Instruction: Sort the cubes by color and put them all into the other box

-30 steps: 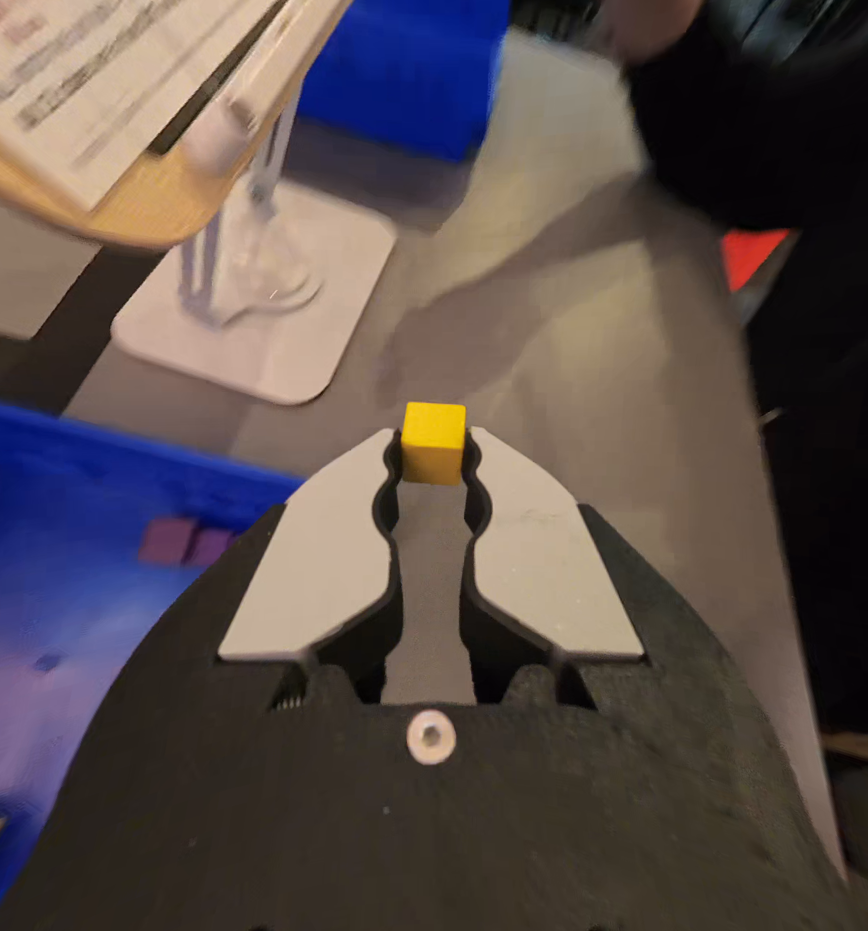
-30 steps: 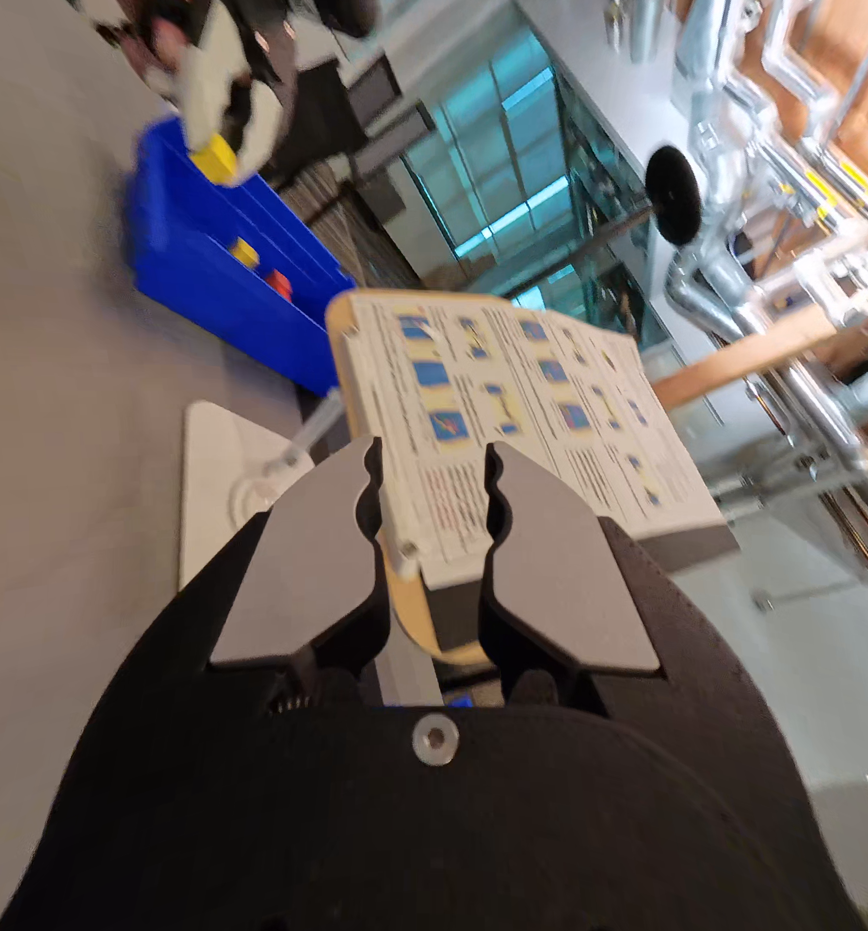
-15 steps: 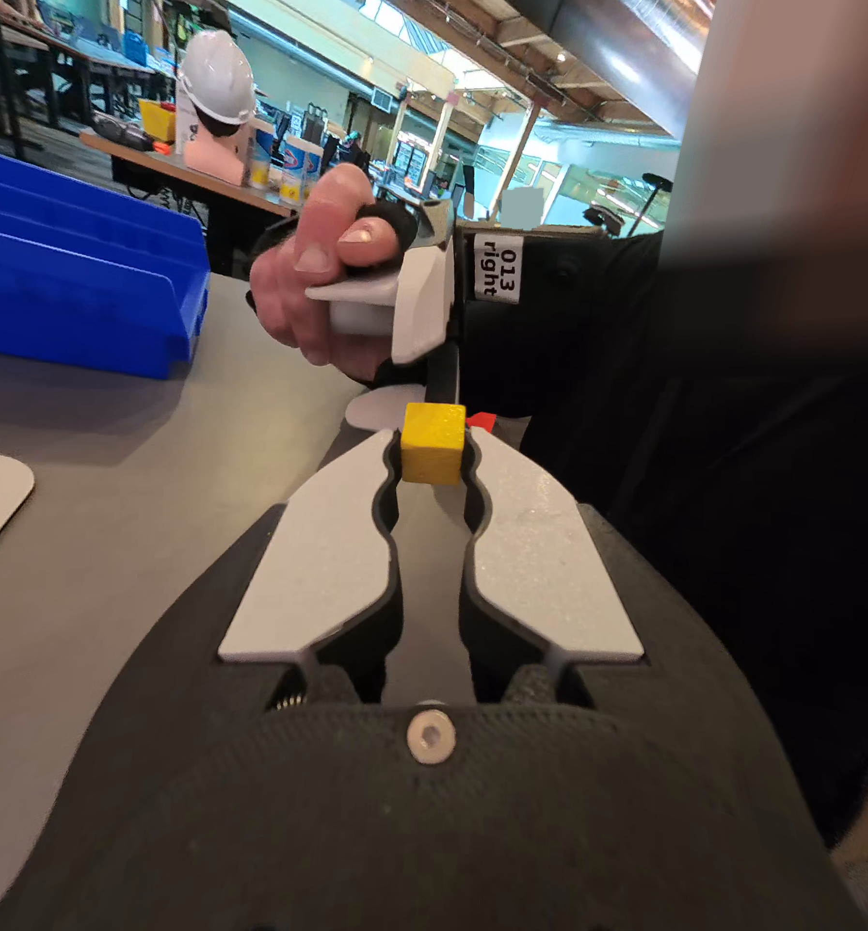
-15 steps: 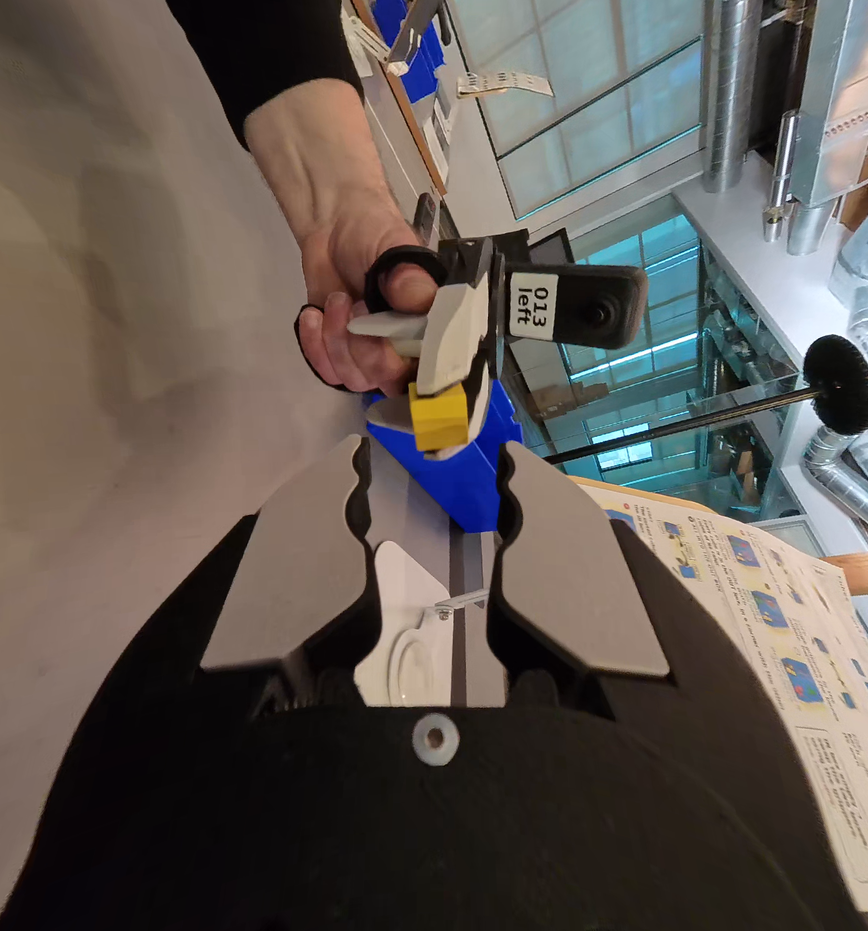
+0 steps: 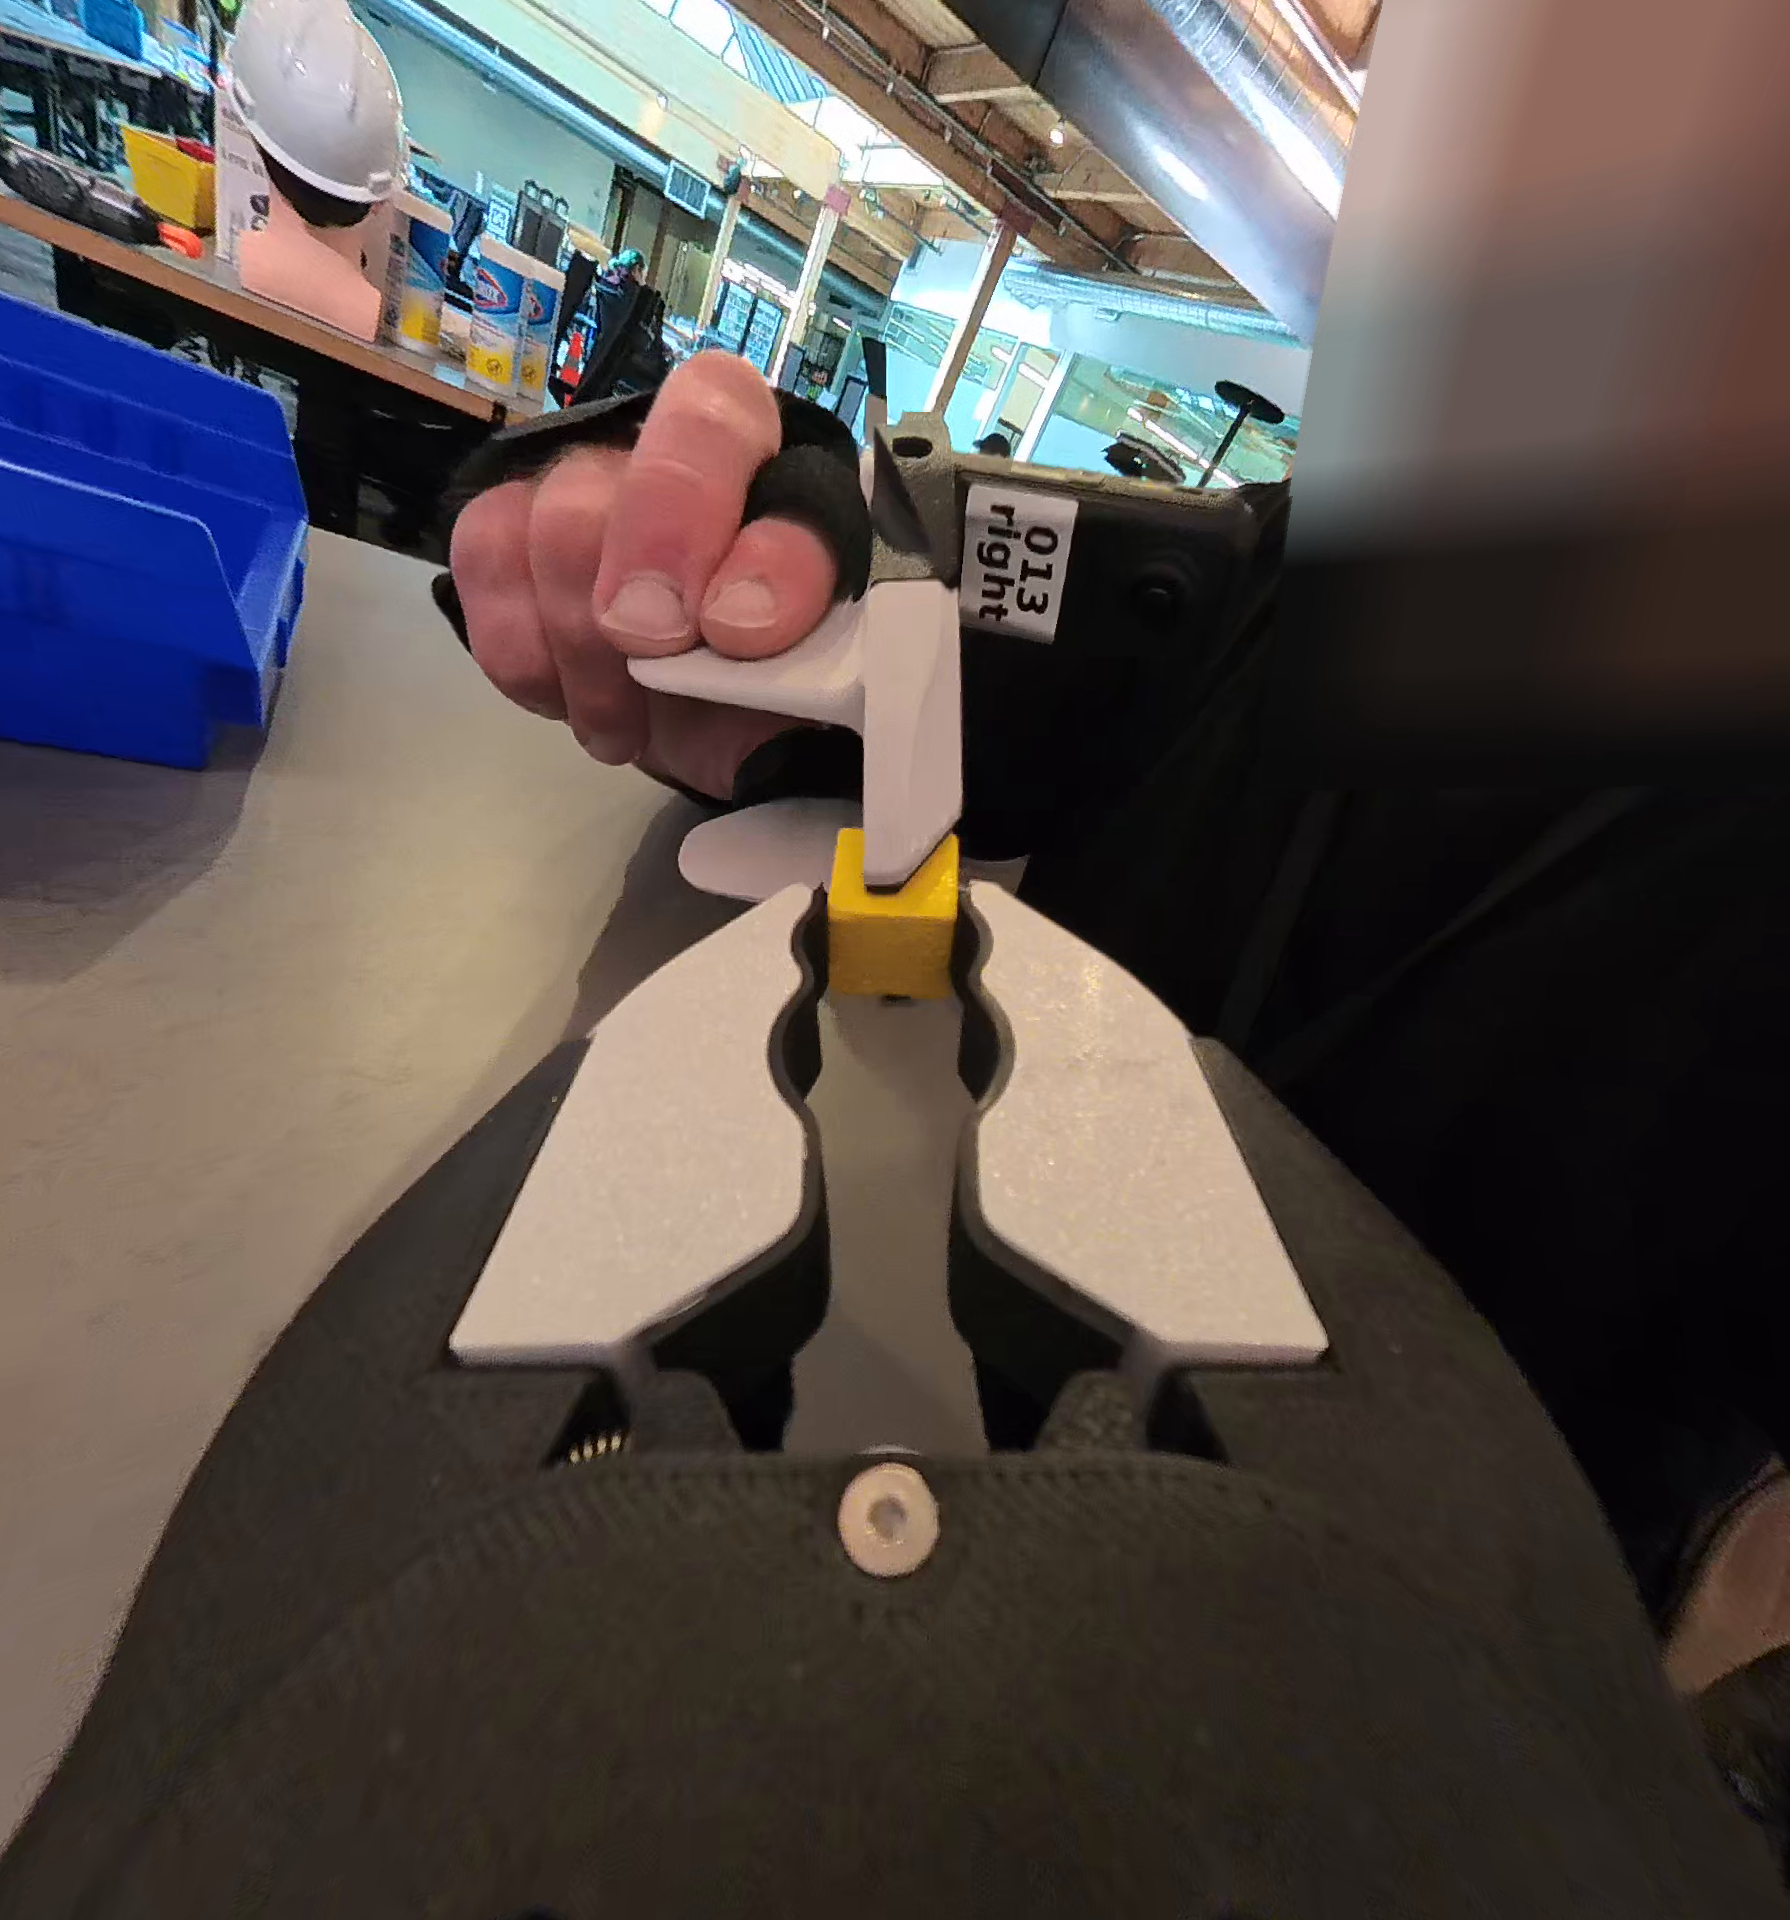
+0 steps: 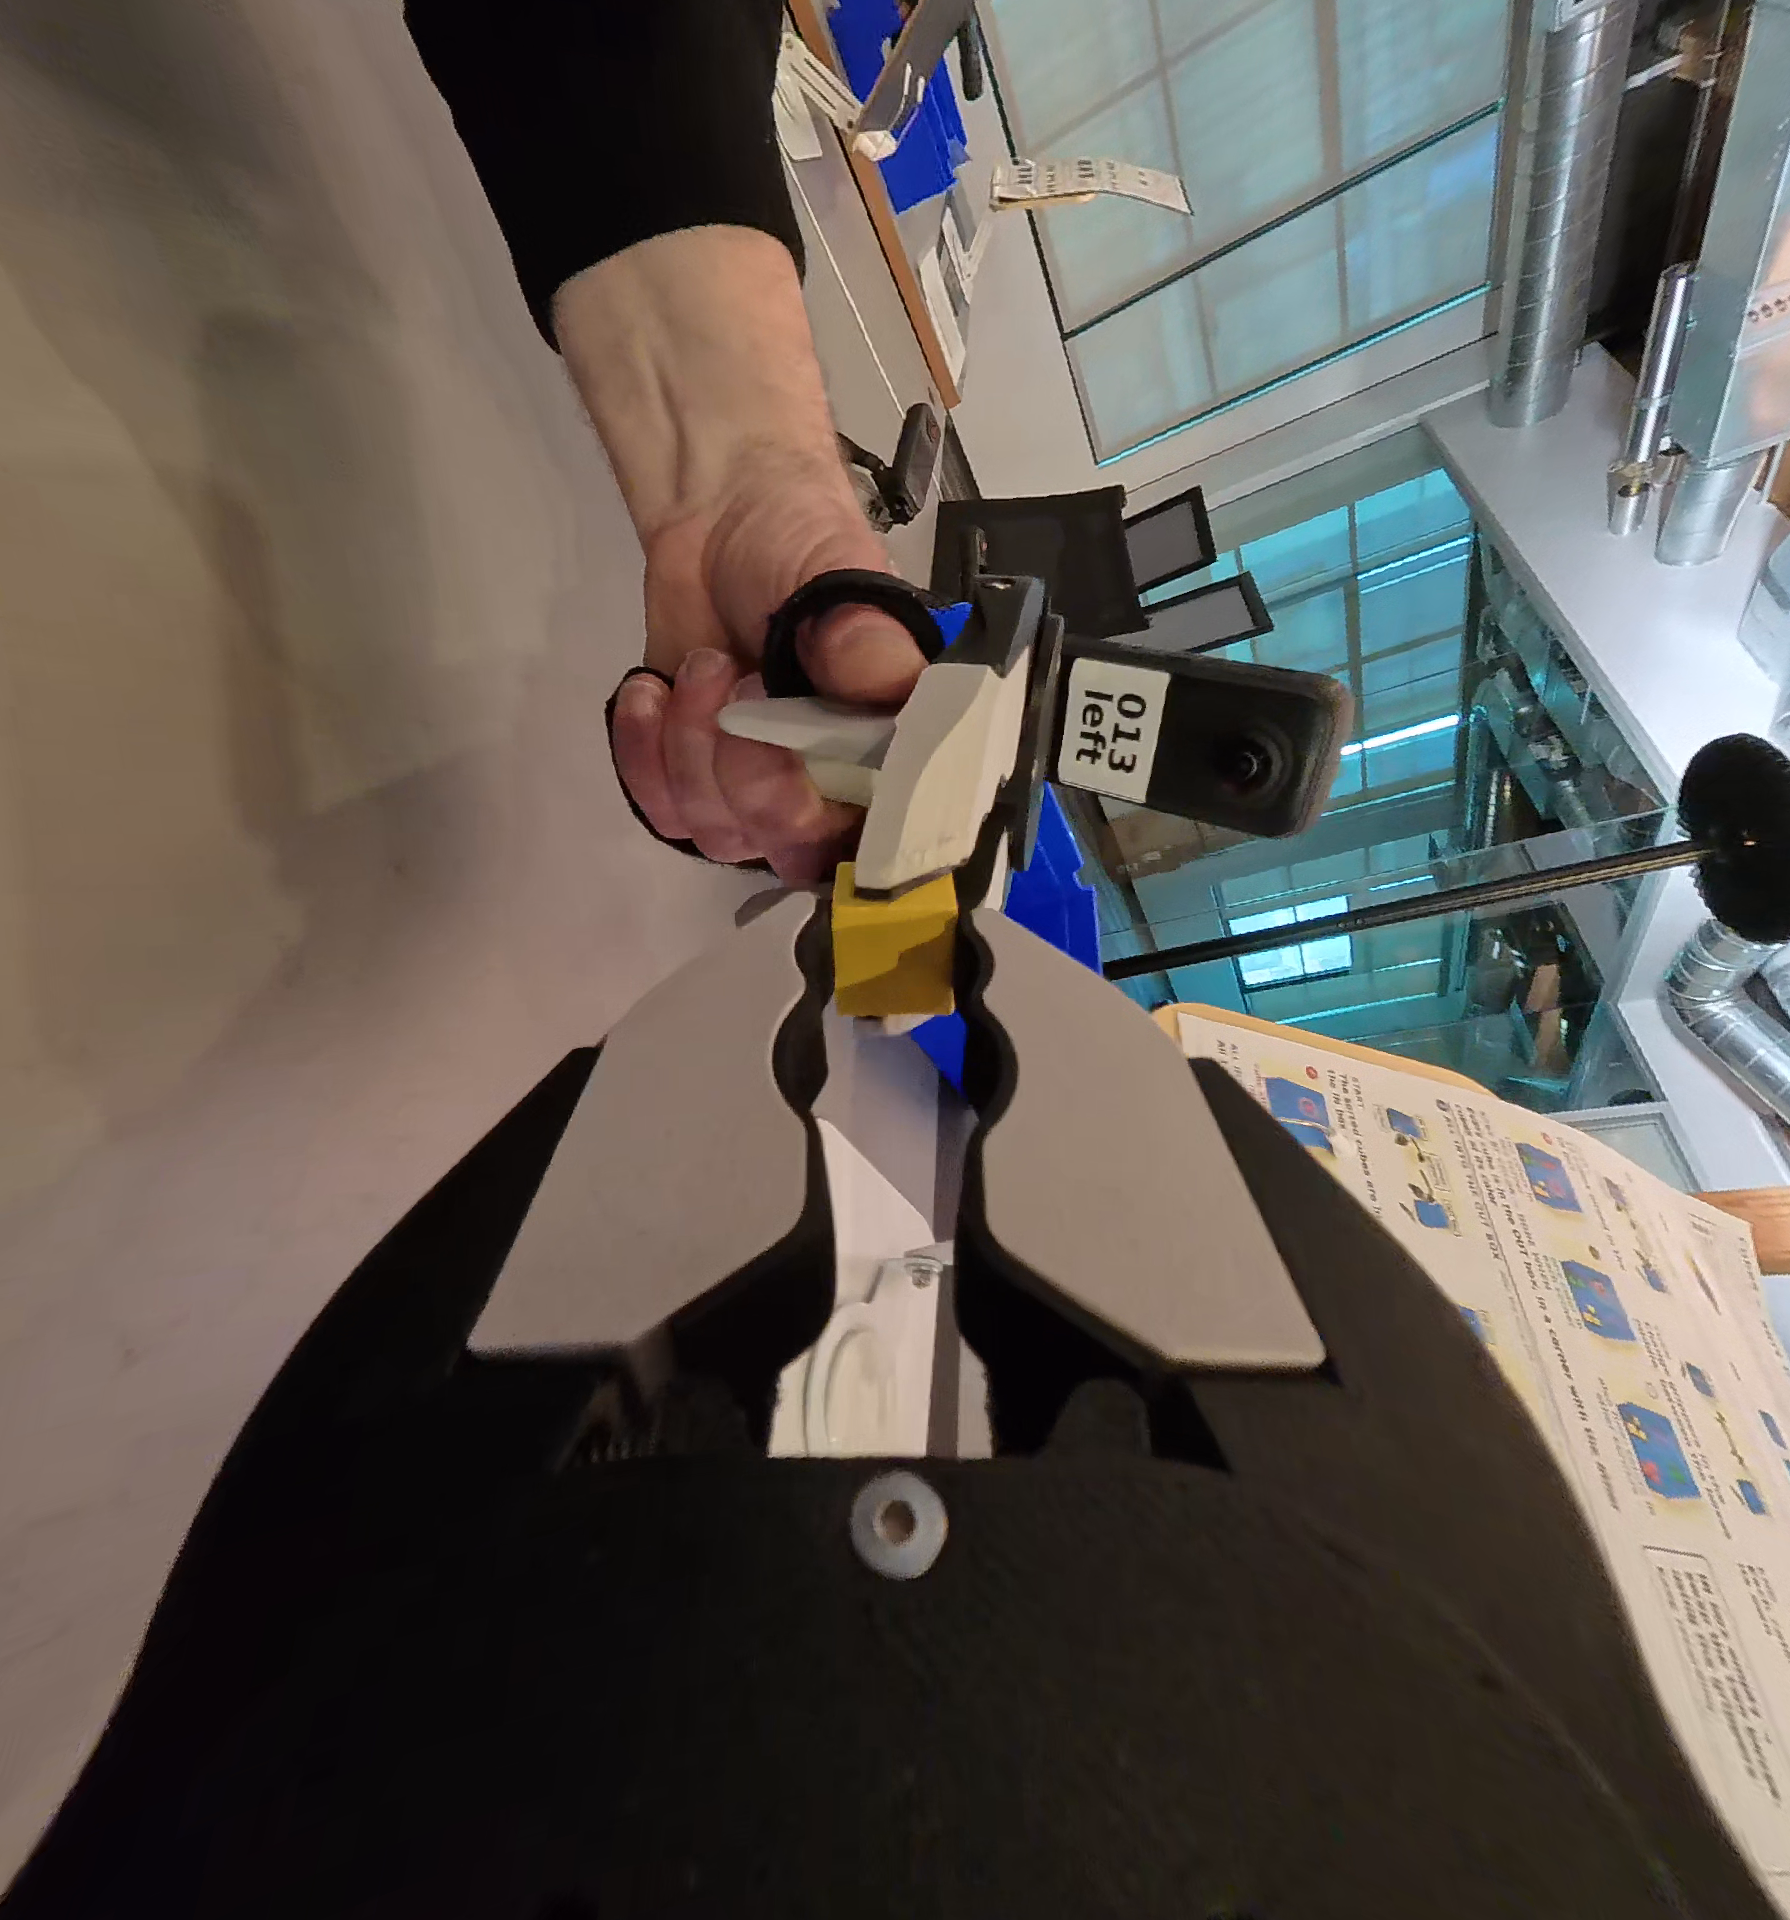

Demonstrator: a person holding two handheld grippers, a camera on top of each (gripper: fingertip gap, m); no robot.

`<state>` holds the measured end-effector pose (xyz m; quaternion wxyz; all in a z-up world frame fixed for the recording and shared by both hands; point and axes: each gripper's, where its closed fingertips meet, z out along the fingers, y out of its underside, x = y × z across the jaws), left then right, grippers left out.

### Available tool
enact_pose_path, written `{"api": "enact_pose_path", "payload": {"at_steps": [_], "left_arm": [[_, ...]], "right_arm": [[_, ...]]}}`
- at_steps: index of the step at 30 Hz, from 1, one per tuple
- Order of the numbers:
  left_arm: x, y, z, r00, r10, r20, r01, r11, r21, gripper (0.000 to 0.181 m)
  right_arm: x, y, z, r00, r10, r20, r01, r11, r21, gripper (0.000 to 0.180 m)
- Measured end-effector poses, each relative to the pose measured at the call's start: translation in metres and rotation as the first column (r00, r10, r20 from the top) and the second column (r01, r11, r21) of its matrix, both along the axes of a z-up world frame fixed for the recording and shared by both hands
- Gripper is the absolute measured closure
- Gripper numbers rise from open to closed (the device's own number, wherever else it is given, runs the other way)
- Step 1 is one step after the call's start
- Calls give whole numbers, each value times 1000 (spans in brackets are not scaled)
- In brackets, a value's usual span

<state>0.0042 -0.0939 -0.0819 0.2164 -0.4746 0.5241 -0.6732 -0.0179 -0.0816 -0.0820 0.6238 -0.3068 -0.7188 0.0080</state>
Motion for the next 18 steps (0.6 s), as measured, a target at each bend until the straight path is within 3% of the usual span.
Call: {"api": "enact_pose_path", "payload": {"at_steps": [4, 8, 12, 18], "left_arm": [[-12, 13, 7, 998, 60, 4, -60, 998, 24, 151], [-35, 21, 14, 990, 138, 12, -138, 983, 123, 181], [-55, 27, 15, 978, 209, -5, -204, 960, 193, 181], [-81, 38, 12, 952, 298, -65, -271, 923, 272, 181]], "right_arm": [[19, 13, 19, 998, -58, -23, 58, 998, 15, 158], [87, 72, 55, 961, -264, -89, 262, 965, -25, 158], [180, 138, 81, 854, -489, -176, 477, 872, -109, 158], [296, 201, 58, 671, -733, -114, 670, 665, -329, 157]]}}
